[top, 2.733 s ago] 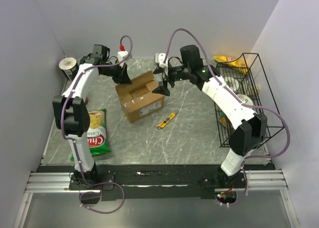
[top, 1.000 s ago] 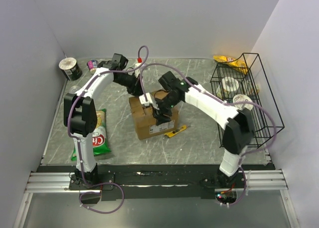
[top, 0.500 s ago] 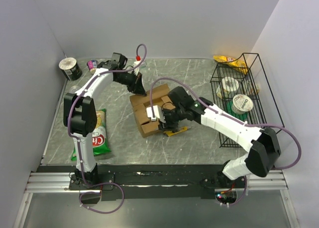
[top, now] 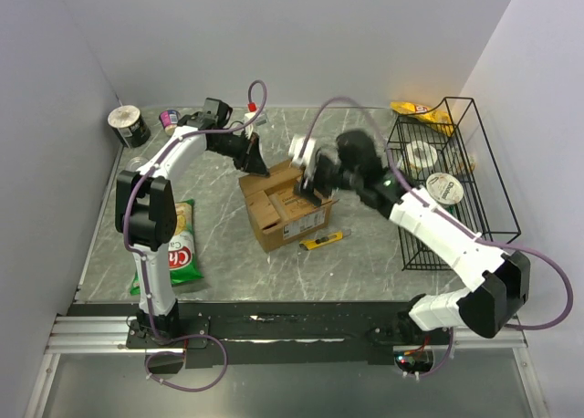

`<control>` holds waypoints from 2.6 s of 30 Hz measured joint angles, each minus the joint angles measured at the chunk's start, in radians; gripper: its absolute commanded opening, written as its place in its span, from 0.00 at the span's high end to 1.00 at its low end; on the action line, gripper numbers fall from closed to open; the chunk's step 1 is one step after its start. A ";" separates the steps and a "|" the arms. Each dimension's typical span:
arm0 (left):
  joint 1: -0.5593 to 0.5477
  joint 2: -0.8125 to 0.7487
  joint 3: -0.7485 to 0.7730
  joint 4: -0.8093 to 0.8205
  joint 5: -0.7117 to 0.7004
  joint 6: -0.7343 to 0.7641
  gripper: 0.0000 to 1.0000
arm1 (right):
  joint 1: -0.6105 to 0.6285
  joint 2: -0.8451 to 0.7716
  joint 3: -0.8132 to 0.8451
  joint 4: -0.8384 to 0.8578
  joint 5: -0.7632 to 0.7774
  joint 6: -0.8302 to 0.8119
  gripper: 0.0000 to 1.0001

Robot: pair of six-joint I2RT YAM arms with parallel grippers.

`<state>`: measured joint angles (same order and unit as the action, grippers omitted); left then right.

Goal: Unpack the express box

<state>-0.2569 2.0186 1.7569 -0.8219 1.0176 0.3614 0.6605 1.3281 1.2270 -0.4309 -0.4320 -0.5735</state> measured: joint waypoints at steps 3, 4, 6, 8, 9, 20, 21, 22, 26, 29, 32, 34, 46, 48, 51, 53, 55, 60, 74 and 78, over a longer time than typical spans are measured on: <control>-0.002 -0.003 -0.001 -0.006 0.007 0.004 0.99 | -0.047 0.016 0.106 0.055 -0.024 0.003 0.32; -0.002 -0.005 -0.001 -0.008 0.006 0.008 0.99 | -0.055 0.025 0.128 0.076 -0.030 0.001 0.33; -0.003 -0.010 -0.002 -0.011 0.006 0.011 0.99 | -0.061 0.058 0.159 0.107 -0.048 -0.020 0.34; -0.005 -0.013 -0.003 -0.014 0.006 0.011 0.99 | -0.061 0.107 0.170 0.125 -0.072 -0.065 0.33; -0.006 -0.014 -0.003 -0.015 0.006 0.011 0.99 | -0.061 0.136 0.169 0.123 -0.084 -0.097 0.31; -0.011 -0.026 -0.020 -0.013 0.014 0.005 0.99 | -0.050 0.298 0.085 0.111 -0.092 -0.369 0.27; -0.011 -0.026 -0.020 -0.013 0.014 0.002 0.99 | -0.047 0.298 0.078 0.120 -0.087 -0.381 0.27; -0.011 -0.026 -0.020 -0.013 0.014 0.001 0.99 | -0.043 0.298 0.071 0.126 -0.081 -0.391 0.27; -0.011 -0.026 -0.020 -0.013 0.014 -0.007 0.99 | -0.027 0.299 0.040 0.132 -0.066 -0.426 0.28; -0.010 -0.026 -0.020 -0.013 0.014 -0.008 0.99 | -0.018 0.309 0.021 0.140 -0.049 -0.442 0.32; -0.010 -0.026 -0.020 -0.011 0.014 -0.010 0.99 | -0.017 0.333 0.013 0.150 -0.035 -0.449 0.34; -0.006 -0.026 -0.021 -0.002 0.013 -0.019 0.99 | -0.016 0.344 0.008 0.167 -0.026 -0.461 0.36; 0.011 -0.026 -0.035 0.013 0.032 -0.063 0.99 | 0.009 0.341 -0.025 0.222 0.003 -0.473 0.53; 0.012 -0.026 -0.035 0.013 0.033 -0.064 0.99 | 0.010 0.341 -0.025 0.224 0.009 -0.484 0.59; 0.012 -0.026 -0.035 0.012 0.036 -0.061 0.99 | 0.010 0.342 -0.025 0.236 0.023 -0.512 0.71; 0.012 -0.026 -0.035 0.011 0.037 -0.060 0.99 | 0.011 0.344 -0.025 0.249 0.033 -0.534 0.77; 0.012 -0.026 -0.035 0.011 0.037 -0.057 0.99 | 0.014 0.349 -0.025 0.263 0.050 -0.557 0.78; 0.016 -0.026 -0.035 0.018 0.037 -0.045 0.99 | 0.023 0.365 -0.022 0.285 0.078 -0.610 0.78; 0.008 -0.026 -0.043 0.011 0.041 -0.043 0.99 | 0.027 0.319 -0.022 0.191 0.068 -0.654 1.00; -0.006 -0.026 -0.043 0.001 0.051 -0.042 0.99 | 0.027 0.275 -0.022 0.124 0.056 -0.627 1.00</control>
<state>-0.2626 1.9923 1.7142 -0.8211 1.0691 0.3191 0.6876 1.6032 1.2053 -0.3069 -0.3763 -1.2007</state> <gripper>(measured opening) 0.031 0.007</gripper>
